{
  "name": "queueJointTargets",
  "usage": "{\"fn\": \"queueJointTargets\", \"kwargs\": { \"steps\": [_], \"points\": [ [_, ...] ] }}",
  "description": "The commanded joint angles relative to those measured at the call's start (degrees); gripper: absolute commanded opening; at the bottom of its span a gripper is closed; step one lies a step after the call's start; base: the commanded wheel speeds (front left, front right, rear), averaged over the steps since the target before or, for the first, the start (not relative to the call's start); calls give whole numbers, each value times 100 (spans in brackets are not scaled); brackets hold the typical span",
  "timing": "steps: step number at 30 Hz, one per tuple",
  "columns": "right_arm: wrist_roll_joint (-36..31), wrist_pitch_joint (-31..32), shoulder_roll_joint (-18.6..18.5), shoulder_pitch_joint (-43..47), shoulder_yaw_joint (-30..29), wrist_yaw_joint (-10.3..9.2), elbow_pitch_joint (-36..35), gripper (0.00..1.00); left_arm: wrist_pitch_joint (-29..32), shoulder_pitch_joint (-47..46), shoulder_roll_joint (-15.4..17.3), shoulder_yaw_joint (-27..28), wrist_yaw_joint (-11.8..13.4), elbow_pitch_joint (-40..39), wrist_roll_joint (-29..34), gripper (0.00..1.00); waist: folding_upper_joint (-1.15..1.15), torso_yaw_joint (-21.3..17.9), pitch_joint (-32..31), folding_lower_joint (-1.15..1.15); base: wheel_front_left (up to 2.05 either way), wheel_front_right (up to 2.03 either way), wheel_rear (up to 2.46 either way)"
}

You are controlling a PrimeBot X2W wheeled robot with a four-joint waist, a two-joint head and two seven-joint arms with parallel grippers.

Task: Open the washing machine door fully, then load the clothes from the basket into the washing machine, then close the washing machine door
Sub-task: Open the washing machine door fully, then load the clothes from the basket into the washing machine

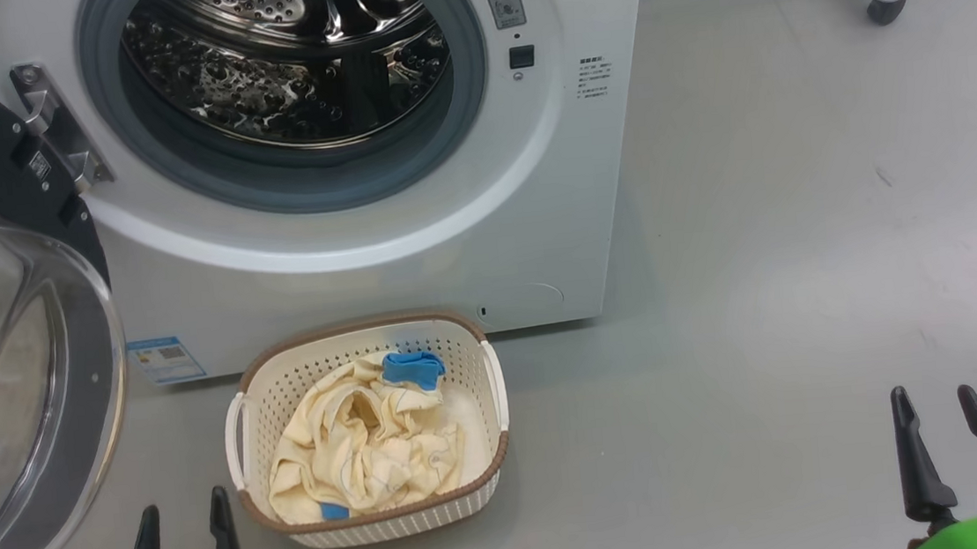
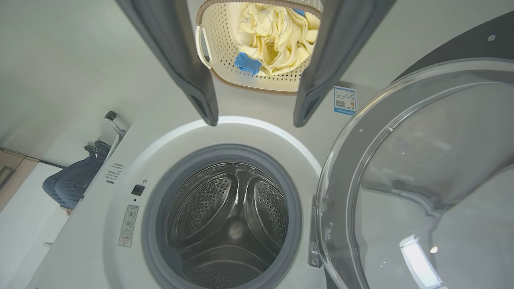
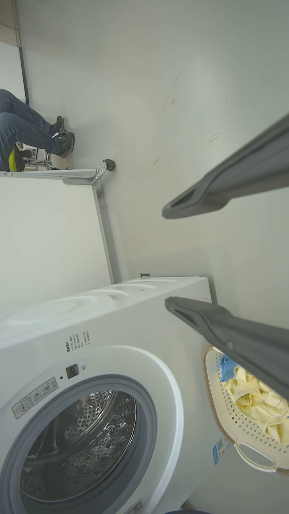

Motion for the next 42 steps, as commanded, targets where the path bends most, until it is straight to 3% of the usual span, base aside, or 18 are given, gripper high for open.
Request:
{"fn": "queueJointTargets", "kwargs": {
  "steps": [1,25,42],
  "points": [
    [-44,-55,-101,-121,86,-16,-212,100,-39,-168,23,229,11,-187,53,100,0,11,5,0,0,0,0],
    [-19,-55,-88,-177,154,-16,-188,100,-39,-192,23,175,-105,-5,35,100,0,258,27,0,8,-8,0],
    [15,-55,-97,-220,165,-16,-196,100,-39,-269,23,210,-139,96,108,100,0,205,131,0,159,-159,-1]
  ]
}}
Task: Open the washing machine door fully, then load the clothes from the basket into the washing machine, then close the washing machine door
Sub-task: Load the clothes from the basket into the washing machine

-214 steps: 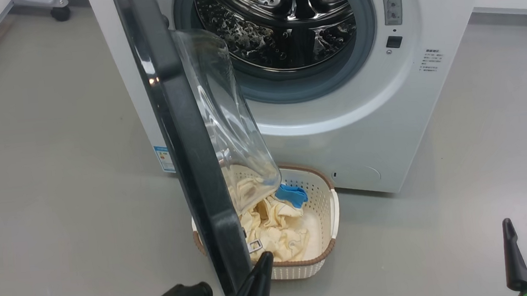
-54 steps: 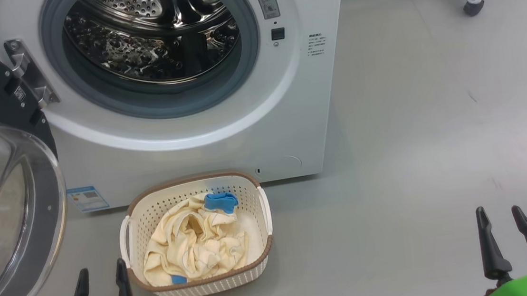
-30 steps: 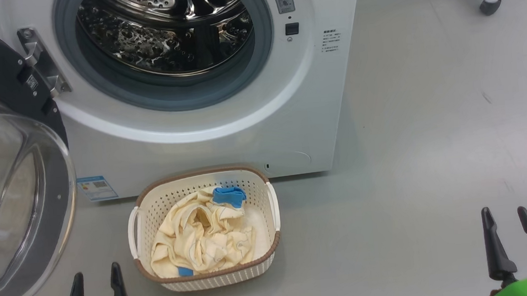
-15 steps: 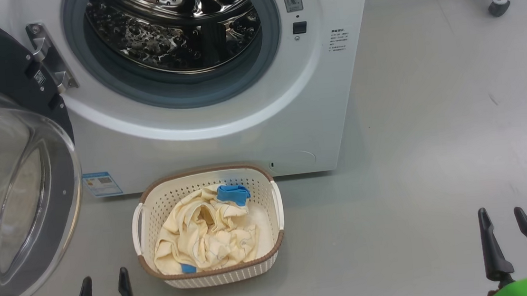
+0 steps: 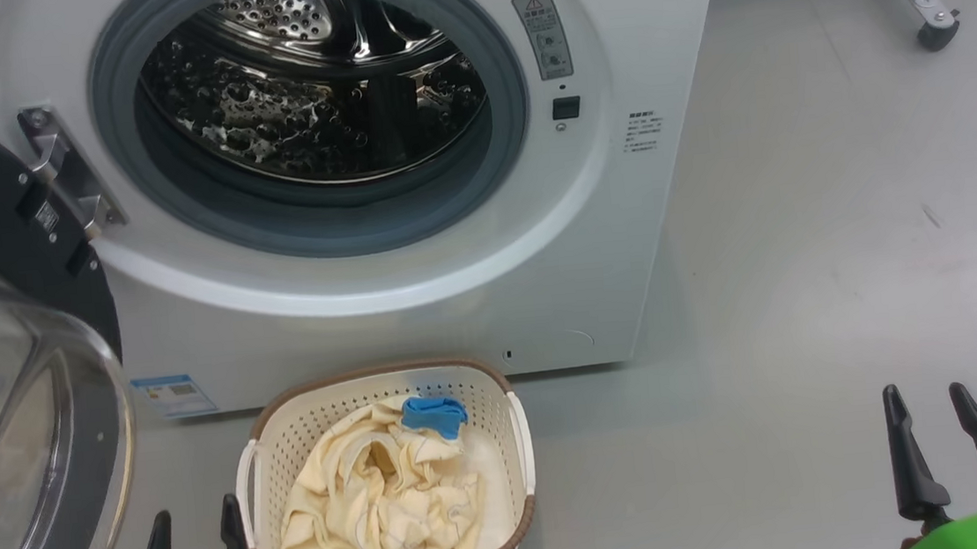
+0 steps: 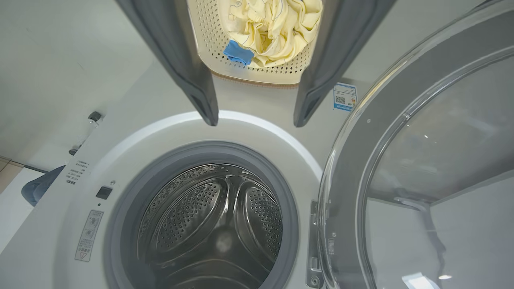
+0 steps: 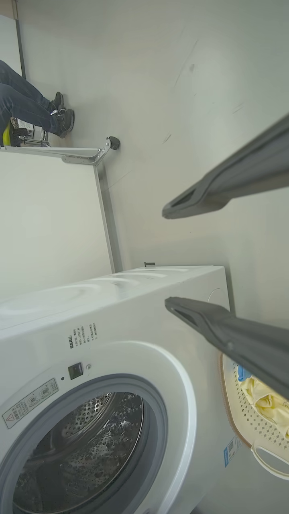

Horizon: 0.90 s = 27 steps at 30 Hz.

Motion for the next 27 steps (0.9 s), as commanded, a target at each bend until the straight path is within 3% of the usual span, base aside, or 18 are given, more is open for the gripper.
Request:
{"fn": "queueJointTargets", "kwargs": {
  "steps": [1,10,27],
  "points": [
    [14,-55,-108,-217,93,-16,-171,100,-39,-250,25,176,0,-170,72,100,0,-5,17,0,152,-152,0],
    [33,-55,-112,-262,78,-16,-154,100,-39,-260,25,110,-18,-146,42,100,0,13,82,0,84,-84,0],
    [77,-55,-3,-397,212,-16,-119,100,-39,-319,25,-191,-60,264,77,100,0,-95,286,0,1,-1,0]
  ]
}}
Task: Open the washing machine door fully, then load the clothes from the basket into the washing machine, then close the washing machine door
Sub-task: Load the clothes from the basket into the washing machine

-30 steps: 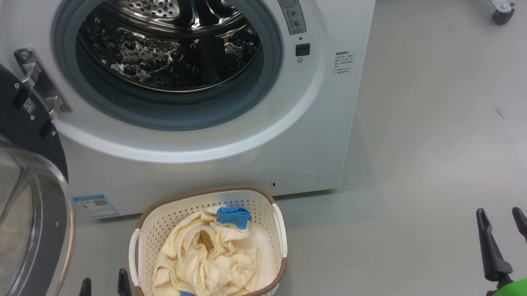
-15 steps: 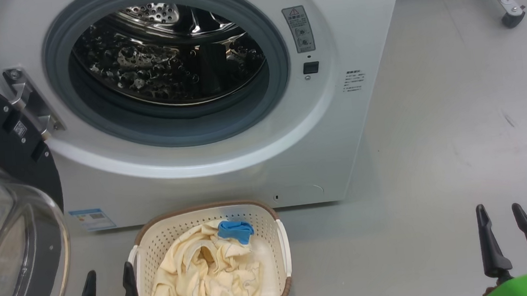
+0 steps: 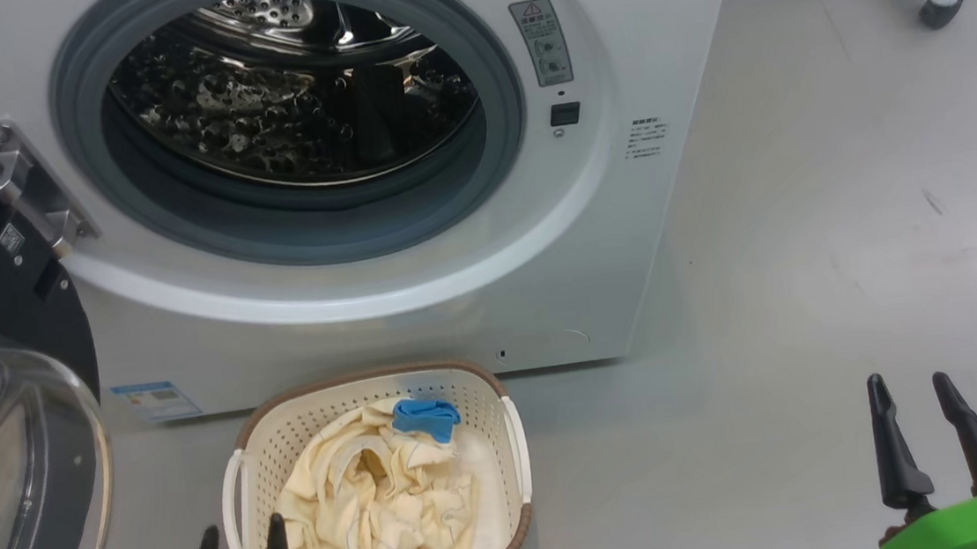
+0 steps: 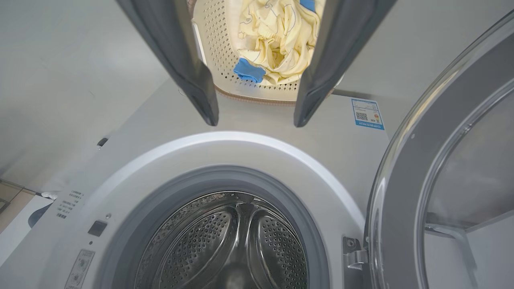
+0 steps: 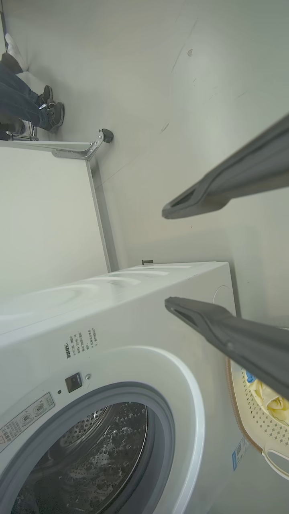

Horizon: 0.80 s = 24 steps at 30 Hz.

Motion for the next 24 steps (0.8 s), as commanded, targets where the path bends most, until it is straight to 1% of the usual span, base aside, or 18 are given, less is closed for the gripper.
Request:
{"fn": "queueJointTargets", "kwargs": {
  "steps": [1,3,5,6,13,18,24],
  "points": [
    [34,-55,-55,-280,133,-16,-158,100,-39,-246,24,86,-5,61,92,100,0,-55,115,0,0,0,0],
    [67,-55,-19,-382,205,-16,-151,100,-39,-500,24,-68,-25,447,158,100,0,-139,345,0,0,0,0],
    [94,-55,4,-491,262,-16,-147,100,-39,-724,24,-172,-40,700,192,100,0,-218,543,0,0,0,0],
    [94,-55,4,-491,262,-16,-147,100,-39,-724,24,-172,-40,700,192,100,0,-218,543,0,0,0,0],
    [215,-55,94,-944,436,-16,-97,100,-3,-1641,53,-443,-96,1646,304,100,0,-539,1318,0,0,0,0],
    [295,-55,137,-1196,521,-16,-48,100,220,-2221,111,-537,-128,2299,234,100,0,-692,1705,0,0,0,0],
    [347,-55,157,-1440,606,-16,-8,100,408,-2814,238,-653,-142,3046,286,100,0,-808,2005,0,0,0,0]
  ]
}}
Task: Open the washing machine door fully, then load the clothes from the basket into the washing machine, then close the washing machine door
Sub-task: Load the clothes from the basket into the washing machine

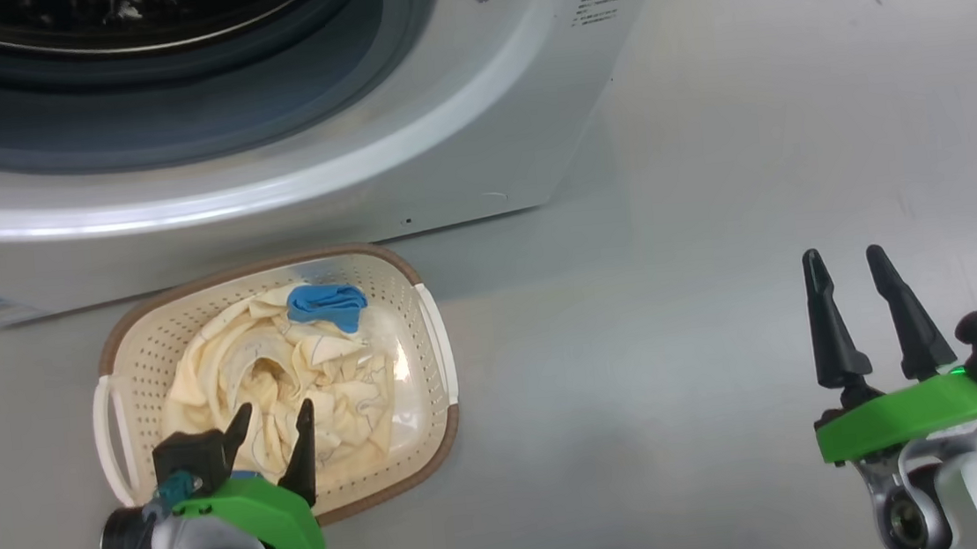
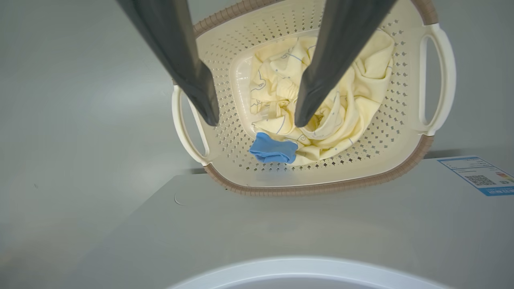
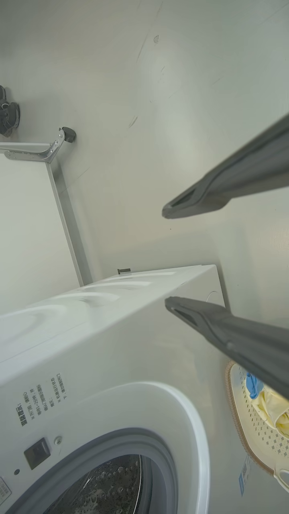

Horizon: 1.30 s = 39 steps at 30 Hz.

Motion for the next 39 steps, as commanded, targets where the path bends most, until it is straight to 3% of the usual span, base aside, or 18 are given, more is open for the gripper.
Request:
{"fn": "queueJointTargets", "kwargs": {
  "steps": [1,12,23,39],
  "points": [
    [44,-55,-25,-107,123,-16,-135,100,13,-105,139,134,-7,-20,42,100,0,-80,123,-1,0,0,0],
    [124,-55,-20,-416,245,-16,-139,100,351,-1026,263,96,13,1196,-47,100,0,-151,664,-1,0,0,0],
    [101,-55,-26,-662,291,-16,-210,100,160,-1771,331,116,84,2053,-130,100,0,-189,1267,-1,0,0,0],
    [122,-55,-221,-846,358,-16,-307,100,-213,-2652,478,35,195,2694,-128,100,0,-147,1831,-1,0,0,0]
  ]
}}
